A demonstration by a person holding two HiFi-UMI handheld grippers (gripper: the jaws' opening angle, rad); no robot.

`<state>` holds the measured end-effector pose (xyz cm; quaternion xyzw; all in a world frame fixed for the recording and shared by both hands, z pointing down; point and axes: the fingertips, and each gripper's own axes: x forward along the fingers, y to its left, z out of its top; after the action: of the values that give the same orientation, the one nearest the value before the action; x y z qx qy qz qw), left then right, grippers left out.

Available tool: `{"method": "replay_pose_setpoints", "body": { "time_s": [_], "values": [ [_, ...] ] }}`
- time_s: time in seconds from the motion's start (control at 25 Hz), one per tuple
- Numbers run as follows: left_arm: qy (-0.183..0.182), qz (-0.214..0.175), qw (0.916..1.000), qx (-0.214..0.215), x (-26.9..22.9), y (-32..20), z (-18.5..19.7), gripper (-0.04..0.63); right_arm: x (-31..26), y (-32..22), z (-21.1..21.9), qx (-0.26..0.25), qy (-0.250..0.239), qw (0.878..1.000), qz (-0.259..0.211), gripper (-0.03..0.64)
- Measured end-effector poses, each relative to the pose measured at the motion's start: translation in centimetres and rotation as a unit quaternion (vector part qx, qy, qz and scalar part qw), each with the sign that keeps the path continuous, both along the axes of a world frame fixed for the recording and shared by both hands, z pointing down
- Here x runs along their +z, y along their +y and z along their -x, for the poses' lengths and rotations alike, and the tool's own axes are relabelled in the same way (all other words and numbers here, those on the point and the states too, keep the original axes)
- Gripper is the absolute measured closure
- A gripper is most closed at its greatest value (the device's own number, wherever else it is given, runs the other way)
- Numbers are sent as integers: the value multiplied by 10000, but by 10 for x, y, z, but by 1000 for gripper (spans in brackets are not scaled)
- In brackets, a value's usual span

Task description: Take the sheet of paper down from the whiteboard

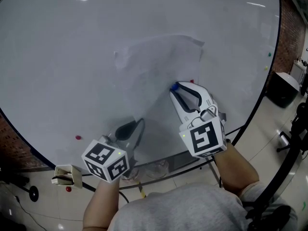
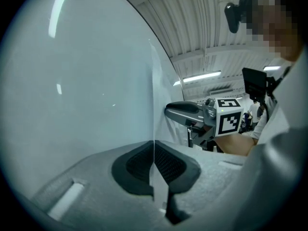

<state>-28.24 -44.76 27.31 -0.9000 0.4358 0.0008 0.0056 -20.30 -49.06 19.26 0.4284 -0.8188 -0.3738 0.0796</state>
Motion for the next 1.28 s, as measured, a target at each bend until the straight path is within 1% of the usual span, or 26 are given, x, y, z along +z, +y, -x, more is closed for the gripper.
{"method": "replay_pose_setpoints", "body": {
  "time_s": [0.08,0.2,0.36,0.48,0.56,0.72,0.84,0.92,1.12,1.2,1.28],
  "values": [
    [20,11,10000,-73,1,0,5,594,1,1,-1,32,17,10000,35,532],
    [146,41,9997,-180,1,2,16,594,1,4,0,-1,35,10000,18,532],
    [194,105,9992,-344,8,11,35,594,2,3,-1,56,7,10000,50,532],
    [379,194,9980,-476,20,23,62,594,9,4,9,78,-26,9999,100,532],
    [502,253,9967,-590,22,29,73,594,10,1,9,69,-50,9999,122,532],
    [646,313,9939,-837,19,35,77,594,8,-11,-10,117,-51,9997,222,532],
    [600,281,9930,-978,18,39,80,594,9,-13,-13,79,-90,9997,216,532],
    [556,258,9930,-1006,18,42,85,594,9,-11,-10,54,-110,9997,189,532],
    [602,222,9930,-989,18,44,89,594,11,-11,-4,57,-3,9997,219,537],
    [661,194,9924,-1016,19,46,91,594,14,-8,-1,0,-16,9997,254,514],
    [752,189,9909,-1097,22,51,95,594,13,0,-3,-86,-150,9995,248,509]
  ]
}}
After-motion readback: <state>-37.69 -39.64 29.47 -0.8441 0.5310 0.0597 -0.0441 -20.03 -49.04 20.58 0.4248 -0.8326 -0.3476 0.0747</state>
